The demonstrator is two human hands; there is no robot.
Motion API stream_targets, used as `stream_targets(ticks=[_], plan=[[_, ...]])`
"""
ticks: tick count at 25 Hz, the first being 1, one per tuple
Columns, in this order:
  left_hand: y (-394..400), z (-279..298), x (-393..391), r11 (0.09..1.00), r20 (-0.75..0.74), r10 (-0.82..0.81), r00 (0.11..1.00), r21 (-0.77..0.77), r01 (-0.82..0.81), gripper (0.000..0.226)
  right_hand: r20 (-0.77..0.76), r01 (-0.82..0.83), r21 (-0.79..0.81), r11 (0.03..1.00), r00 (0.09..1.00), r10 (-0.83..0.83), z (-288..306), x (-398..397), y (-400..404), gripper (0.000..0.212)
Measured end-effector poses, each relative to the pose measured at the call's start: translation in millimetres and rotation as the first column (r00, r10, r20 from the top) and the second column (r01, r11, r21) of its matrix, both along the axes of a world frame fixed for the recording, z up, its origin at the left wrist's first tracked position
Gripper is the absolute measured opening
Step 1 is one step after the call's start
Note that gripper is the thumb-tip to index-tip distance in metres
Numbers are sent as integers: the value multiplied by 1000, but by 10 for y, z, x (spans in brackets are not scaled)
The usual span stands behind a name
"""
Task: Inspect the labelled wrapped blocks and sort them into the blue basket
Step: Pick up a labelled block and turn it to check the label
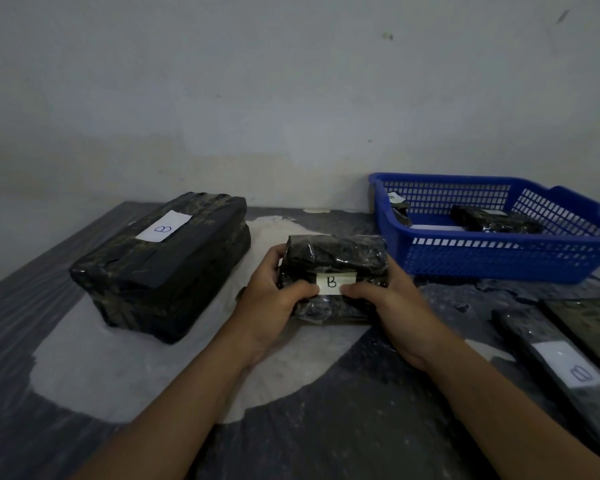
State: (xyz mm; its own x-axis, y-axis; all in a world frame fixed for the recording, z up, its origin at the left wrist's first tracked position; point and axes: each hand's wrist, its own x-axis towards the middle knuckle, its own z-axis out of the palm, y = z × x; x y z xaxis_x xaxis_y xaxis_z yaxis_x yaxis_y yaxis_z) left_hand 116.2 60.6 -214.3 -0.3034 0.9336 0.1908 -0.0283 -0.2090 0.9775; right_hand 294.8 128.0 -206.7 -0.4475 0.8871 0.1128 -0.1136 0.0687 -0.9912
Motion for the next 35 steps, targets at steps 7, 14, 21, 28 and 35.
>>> stream_targets(ticks=[7, 14, 21, 28, 35], plan=[[-55, 59, 30, 997, 70, -69, 995, -19, 71, 45, -150, -71, -150, 986, 987, 48, 36, 27, -9, 48], [-57, 94, 34, 995, 143, -69, 987, -56, 77, 40, -156, -70, -178, 981, 987, 42, 34, 28, 4, 61], [-46, 123, 26, 996, 150, -17, 988, -79, 29, 20, -126, -10, -120, 993, 992, -5, 48, -5, -44, 45], [-22, 96, 10, 998, 158, -4, 987, -60, 14, 19, -125, -19, -107, 994, 992, 5, 75, 12, -72, 36], [-48, 104, 15, 995, 173, -87, 981, -36, 95, 56, -178, -81, -185, 979, 983, 48, 94, 23, -49, 53]])
